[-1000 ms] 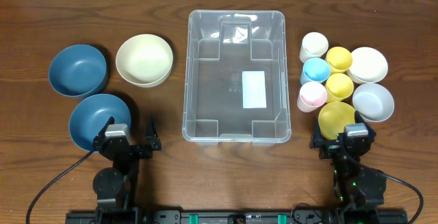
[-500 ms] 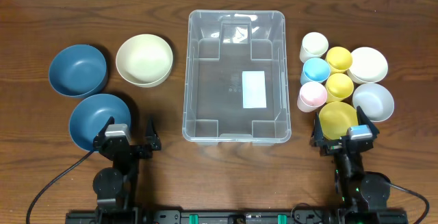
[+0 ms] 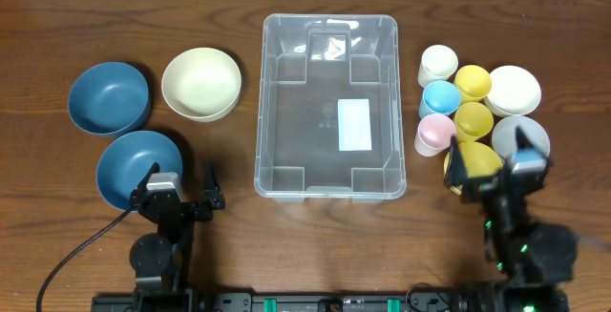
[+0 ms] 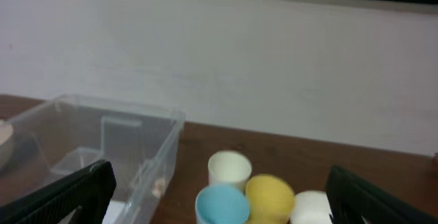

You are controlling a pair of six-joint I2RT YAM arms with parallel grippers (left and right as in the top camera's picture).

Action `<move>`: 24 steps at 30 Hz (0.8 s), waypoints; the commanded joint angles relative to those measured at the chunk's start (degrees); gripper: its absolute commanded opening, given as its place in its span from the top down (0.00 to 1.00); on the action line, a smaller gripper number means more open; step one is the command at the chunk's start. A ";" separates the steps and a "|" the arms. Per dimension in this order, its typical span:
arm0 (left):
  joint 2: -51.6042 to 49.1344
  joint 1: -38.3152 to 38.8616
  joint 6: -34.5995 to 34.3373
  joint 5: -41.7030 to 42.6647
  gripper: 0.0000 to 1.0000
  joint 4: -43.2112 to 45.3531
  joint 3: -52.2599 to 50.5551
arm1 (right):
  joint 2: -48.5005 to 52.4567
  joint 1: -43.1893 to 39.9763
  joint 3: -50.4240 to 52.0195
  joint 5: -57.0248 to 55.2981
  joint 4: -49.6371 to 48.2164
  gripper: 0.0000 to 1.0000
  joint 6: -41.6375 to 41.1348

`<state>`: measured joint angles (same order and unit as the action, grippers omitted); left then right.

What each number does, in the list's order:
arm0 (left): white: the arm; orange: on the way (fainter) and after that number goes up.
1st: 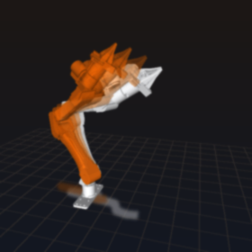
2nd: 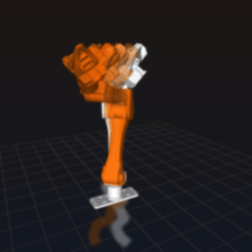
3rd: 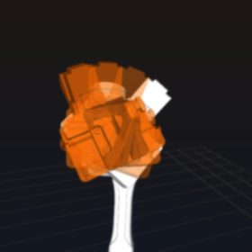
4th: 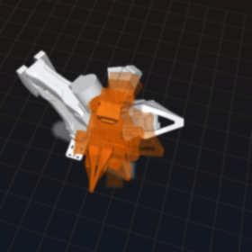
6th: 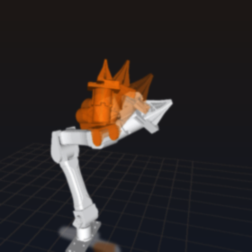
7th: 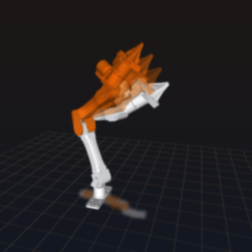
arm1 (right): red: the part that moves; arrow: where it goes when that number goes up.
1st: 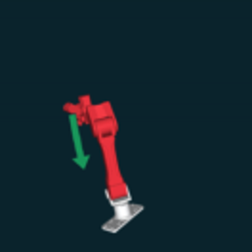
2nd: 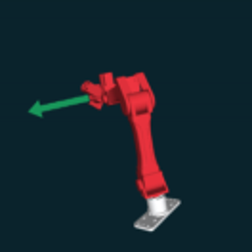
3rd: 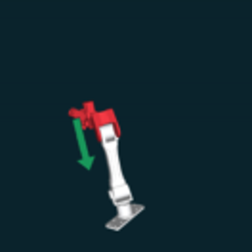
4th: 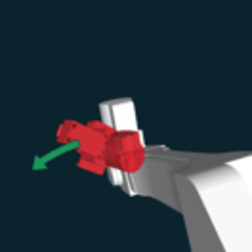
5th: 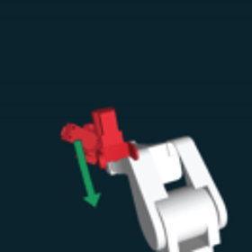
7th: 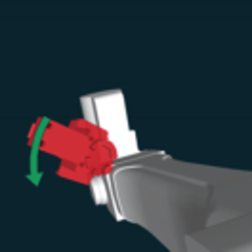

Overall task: Pack container
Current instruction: 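Move the right gripper over the yellow cups on the right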

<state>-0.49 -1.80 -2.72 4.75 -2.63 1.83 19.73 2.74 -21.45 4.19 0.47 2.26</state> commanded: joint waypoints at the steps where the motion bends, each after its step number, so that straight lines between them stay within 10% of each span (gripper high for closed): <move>1: -0.11 0.17 0.76 0.66 0.02 -0.74 -1.60 | 10.58 -0.57 -11.23 -0.94 3.48 0.01 2.23; 10: -0.11 0.17 0.76 0.66 0.02 -0.74 -1.60 | 39.04 -0.44 -38.95 0.39 22.95 0.01 2.60; 24: -0.11 0.17 0.76 0.66 0.02 -0.74 -1.60 | 46.07 -0.50 -40.50 0.09 37.07 0.01 2.99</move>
<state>-0.60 -1.80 -2.72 4.78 -2.63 1.83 66.00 2.74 -60.71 6.17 36.82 4.64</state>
